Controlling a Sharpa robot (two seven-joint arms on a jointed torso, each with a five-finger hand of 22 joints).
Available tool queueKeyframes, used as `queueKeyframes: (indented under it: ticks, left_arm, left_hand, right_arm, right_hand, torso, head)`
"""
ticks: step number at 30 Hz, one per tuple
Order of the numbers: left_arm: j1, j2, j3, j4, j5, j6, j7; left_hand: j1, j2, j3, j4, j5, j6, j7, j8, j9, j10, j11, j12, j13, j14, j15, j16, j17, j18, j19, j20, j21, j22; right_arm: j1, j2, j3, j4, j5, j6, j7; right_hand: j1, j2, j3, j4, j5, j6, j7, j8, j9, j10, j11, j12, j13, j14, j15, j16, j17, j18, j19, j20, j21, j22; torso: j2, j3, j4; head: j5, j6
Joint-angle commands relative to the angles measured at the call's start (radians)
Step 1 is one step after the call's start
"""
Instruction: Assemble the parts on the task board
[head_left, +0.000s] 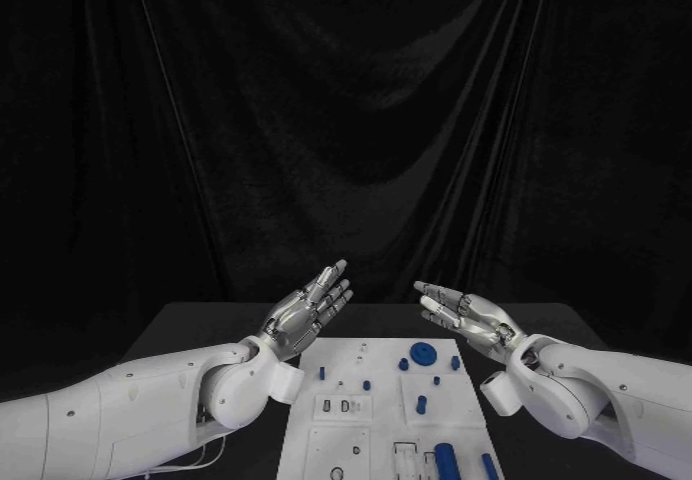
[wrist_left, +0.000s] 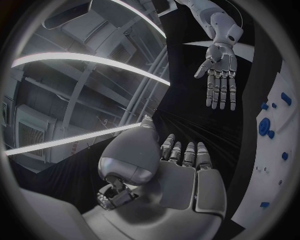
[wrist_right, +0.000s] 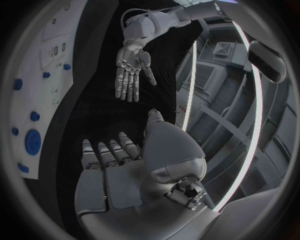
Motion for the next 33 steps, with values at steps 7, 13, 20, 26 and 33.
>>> queueKeyframes:
  ticks: [7, 13, 20, 26, 33]
  left_arm:
    - [-0.004, -0.025, 0.001, -0.006, -0.056, 0.022, 0.030]
    - [-0.005, -0.052, 0.001, 0.000, -0.059, 0.012, 0.038]
    - [-0.005, -0.089, 0.001, 0.009, -0.114, -0.009, 0.060]
    - [-0.004, -0.133, 0.001, 0.042, -0.133, -0.036, 0.076]
    - [0.001, -0.175, 0.001, 0.083, -0.138, -0.064, 0.089]
  left_hand:
    - [0.038, 0.000, 0.019, -0.001, 0.056, 0.011, 0.003, 0.005, 0.001, 0.000, 0.010, -0.007, -0.001, 0.000, -0.049, -0.004, -0.001, 0.012, 0.002, 0.032, -0.006, -0.002]
    - [0.057, 0.000, 0.025, 0.000, 0.081, 0.022, 0.006, 0.007, 0.003, 0.000, 0.013, -0.007, -0.001, 0.000, -0.029, -0.004, -0.001, 0.013, 0.002, 0.053, -0.006, -0.002]
    - [0.069, 0.000, 0.028, 0.001, 0.100, 0.036, 0.011, 0.008, 0.004, 0.000, 0.017, -0.007, -0.001, 0.000, -0.005, -0.004, -0.001, 0.013, 0.002, 0.077, -0.006, -0.002]
    - [0.078, -0.005, 0.026, 0.001, 0.102, 0.044, 0.013, 0.009, 0.004, 0.003, 0.019, -0.006, 0.000, 0.000, 0.016, -0.004, -0.001, 0.014, 0.002, 0.097, -0.006, -0.002]
    - [0.083, -0.007, 0.023, 0.001, 0.105, 0.053, 0.014, 0.010, 0.005, 0.007, 0.021, -0.004, 0.001, 0.000, 0.037, -0.004, -0.001, 0.014, 0.002, 0.118, -0.006, -0.002]
  right_arm:
    - [0.031, 0.013, 0.001, -0.038, -0.519, -0.101, -0.104]
    - [0.070, 0.022, 0.001, -0.046, -0.788, -0.130, -0.195]
    - [0.120, 0.043, 0.001, -0.042, -1.106, -0.133, -0.312]
    - [0.155, 0.063, 0.001, -0.034, -1.294, -0.121, -0.375]
    - [0.178, 0.070, 0.001, -0.010, -1.376, -0.093, -0.423]
  right_hand:
    - [0.135, -0.015, 0.042, -0.112, 0.039, 0.130, 0.060, 0.015, 0.009, 0.090, 0.052, 0.011, 0.010, 0.456, 0.071, 0.086, 0.053, -0.076, 0.434, -0.005, 0.181, 0.072]
    - [0.206, -0.041, 0.118, -0.193, -0.026, 0.257, 0.061, 0.032, 0.020, 0.319, 0.093, 0.044, 0.031, 0.873, -0.018, 0.157, 0.088, 0.007, 0.754, -0.015, 0.232, 0.071]
    - [0.195, -0.086, 0.157, -0.207, -0.108, 0.505, 0.014, 0.072, 0.041, 0.714, 0.059, 0.103, 0.057, 1.126, -0.096, 0.195, 0.127, 0.011, 1.001, -0.090, 0.254, 0.065]
    - [0.201, -0.115, 0.187, -0.220, -0.130, 0.591, -0.016, 0.069, 0.053, 0.885, -0.002, 0.104, 0.058, 1.360, -0.176, 0.218, 0.172, 0.012, 1.222, -0.170, 0.289, 0.074]
    - [0.189, -0.139, 0.219, -0.224, -0.135, 0.601, -0.047, 0.031, 0.057, 0.965, -0.036, 0.068, 0.056, 1.470, -0.230, 0.433, 0.311, 0.009, 1.377, -0.229, 0.384, 0.133]
  torso:
    - [0.000, -0.0001, 0.0000]
    - [0.001, 0.0000, 0.0000]
    - [0.005, -0.0012, 0.0008]
    - [0.017, -0.0050, 0.0020]
    - [0.037, -0.0070, 0.0037]
  head:
    - [0.020, -0.043]
    - [0.021, -0.087]
    - [0.018, -0.152]
    - [0.014, -0.203]
    - [0.004, -0.230]
